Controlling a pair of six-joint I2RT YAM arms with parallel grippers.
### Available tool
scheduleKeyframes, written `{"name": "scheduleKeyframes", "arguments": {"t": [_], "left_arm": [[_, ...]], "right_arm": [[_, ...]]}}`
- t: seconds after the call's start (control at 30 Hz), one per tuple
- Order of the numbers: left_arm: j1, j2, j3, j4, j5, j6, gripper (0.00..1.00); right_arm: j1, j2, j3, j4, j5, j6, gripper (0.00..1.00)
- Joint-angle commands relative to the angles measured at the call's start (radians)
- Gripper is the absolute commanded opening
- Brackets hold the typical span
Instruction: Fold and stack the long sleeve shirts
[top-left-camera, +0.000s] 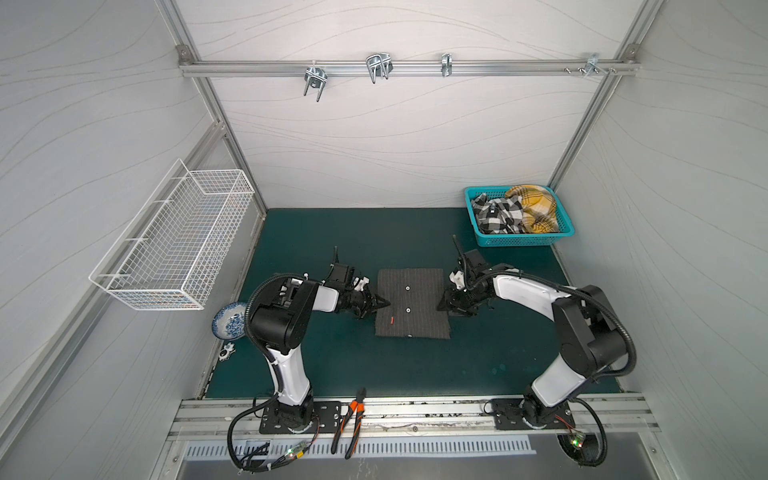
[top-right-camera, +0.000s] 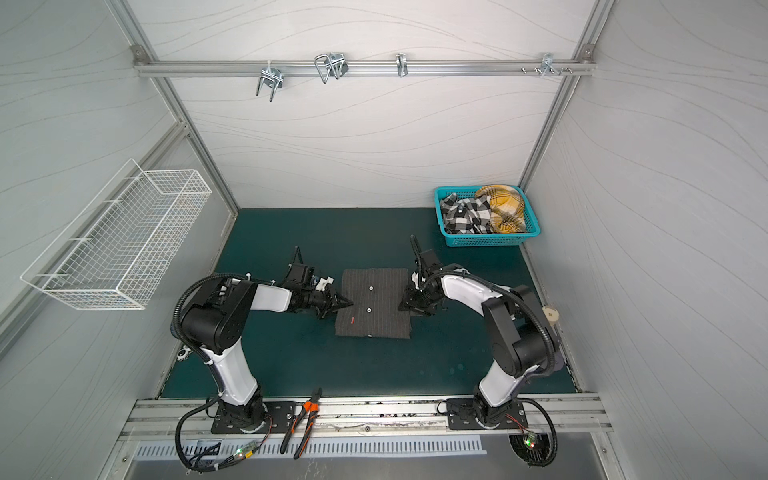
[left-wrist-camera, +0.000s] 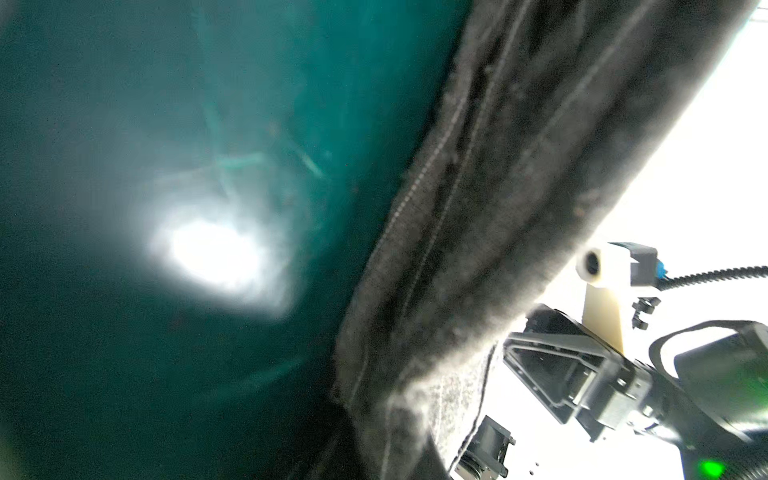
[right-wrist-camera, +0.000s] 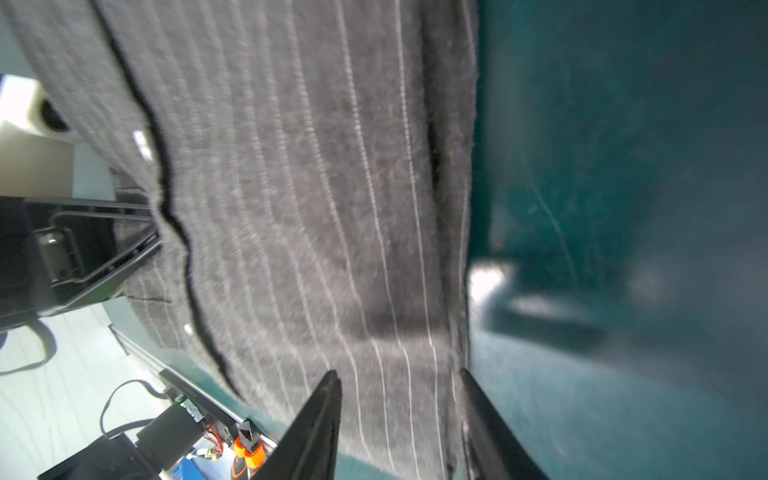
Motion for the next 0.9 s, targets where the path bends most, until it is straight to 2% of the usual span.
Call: {"name": "scheduleKeyframes", "arguments": {"t": [0.0, 0.2, 0.4, 0.47, 0.57, 0.67, 0.87], "left_arm": [[-0.019, 0.054, -0.025, -0.157, -0.15, 0.017, 0.0], [-0.021, 0.031, -0.007, -0.211, -0.168, 0.052, 0.0], [-0.034, 0.036, 0.006, -0.225, -0.17, 0.064, 0.0], [-0.039, 0.028, 0.005, -0.227, -0.171, 0.065, 0.0], [-0.04, 0.026, 0.002, -0.222, -0.173, 0.065, 0.0], [-0.04, 0.022, -0.005, -0.211, -0.171, 0.058, 0.0], [-0.04, 0.015, -0.007, -0.21, -0.174, 0.059, 0.0]], "right_arm": [[-0.006, -0.09, 0.039, -0.107, 0.063, -0.037, 0.48], [-0.03, -0.185, 0.08, -0.155, 0.074, -0.057, 0.53], [-0.017, -0.115, 0.092, -0.118, 0.001, -0.038, 0.51], [-0.001, -0.086, 0.09, -0.097, -0.007, -0.033, 0.48], [0.04, -0.026, 0.101, -0.082, -0.016, -0.034, 0.35], [0.06, 0.042, 0.111, -0.069, -0.023, -0.035, 0.27], [0.066, 0.129, 0.115, -0.046, -0.04, 0.001, 0.25]]}}
